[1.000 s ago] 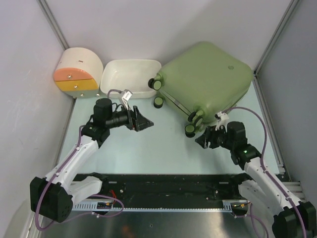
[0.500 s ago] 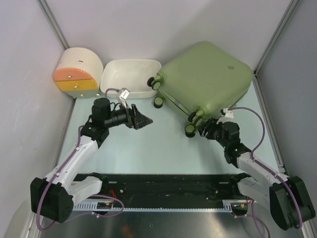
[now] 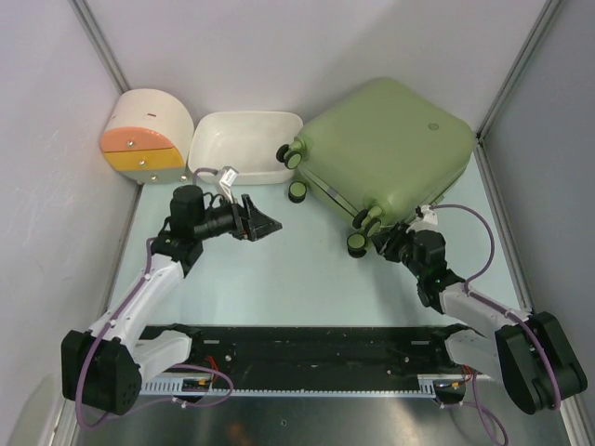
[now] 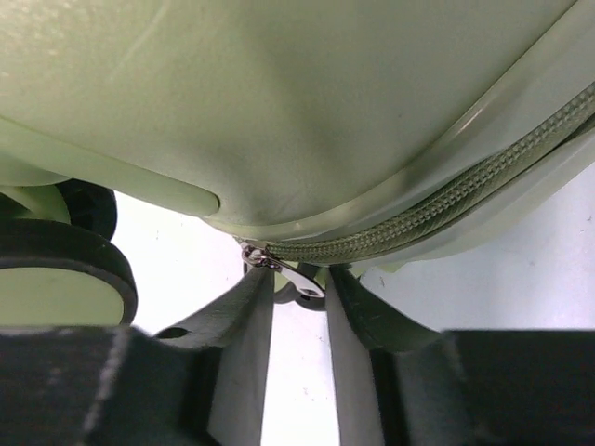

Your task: Open, take out, and arrange the luggage

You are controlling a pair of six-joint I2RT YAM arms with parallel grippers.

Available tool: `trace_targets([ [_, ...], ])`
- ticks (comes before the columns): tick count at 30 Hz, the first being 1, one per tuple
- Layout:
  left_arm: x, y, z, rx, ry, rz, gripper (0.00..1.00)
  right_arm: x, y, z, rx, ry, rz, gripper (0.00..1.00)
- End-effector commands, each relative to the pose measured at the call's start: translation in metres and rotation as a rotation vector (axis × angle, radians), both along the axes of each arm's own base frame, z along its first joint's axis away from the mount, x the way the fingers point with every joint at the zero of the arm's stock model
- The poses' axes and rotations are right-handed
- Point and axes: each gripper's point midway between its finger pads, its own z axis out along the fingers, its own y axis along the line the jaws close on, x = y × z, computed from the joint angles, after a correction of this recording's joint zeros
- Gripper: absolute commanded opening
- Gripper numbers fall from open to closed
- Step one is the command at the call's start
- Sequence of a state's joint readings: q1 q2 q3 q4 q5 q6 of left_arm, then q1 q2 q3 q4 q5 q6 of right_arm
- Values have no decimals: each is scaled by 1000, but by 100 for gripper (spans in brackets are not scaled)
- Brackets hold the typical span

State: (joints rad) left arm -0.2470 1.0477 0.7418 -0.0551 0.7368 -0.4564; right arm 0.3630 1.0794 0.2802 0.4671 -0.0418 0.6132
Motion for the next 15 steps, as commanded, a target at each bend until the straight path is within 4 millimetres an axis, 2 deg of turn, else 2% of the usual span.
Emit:
trace_targets([
  [1,2,-1,5,-28,-14,-4,83,12,-1,23,31,-92,-37,25],
  [3,1,-1,3,-29,-9,-7,83,13,-1,27,28,-110,-31,20],
  [6,-1,-2,1,-31,-3,-15,83,11,-2,31,18,-129,-17,5],
  [8,-1,-4,6,-41,-30,-29,83,8,-4,31,10,-128,-15,0],
  [12,-2,-12,16,-26,-100,-64,83,2,-8,32,-3,-123,-22,0],
  [15,-3,-24,19,-21,-108,-99,83,1,-19,29,-33,-105,-74,0],
])
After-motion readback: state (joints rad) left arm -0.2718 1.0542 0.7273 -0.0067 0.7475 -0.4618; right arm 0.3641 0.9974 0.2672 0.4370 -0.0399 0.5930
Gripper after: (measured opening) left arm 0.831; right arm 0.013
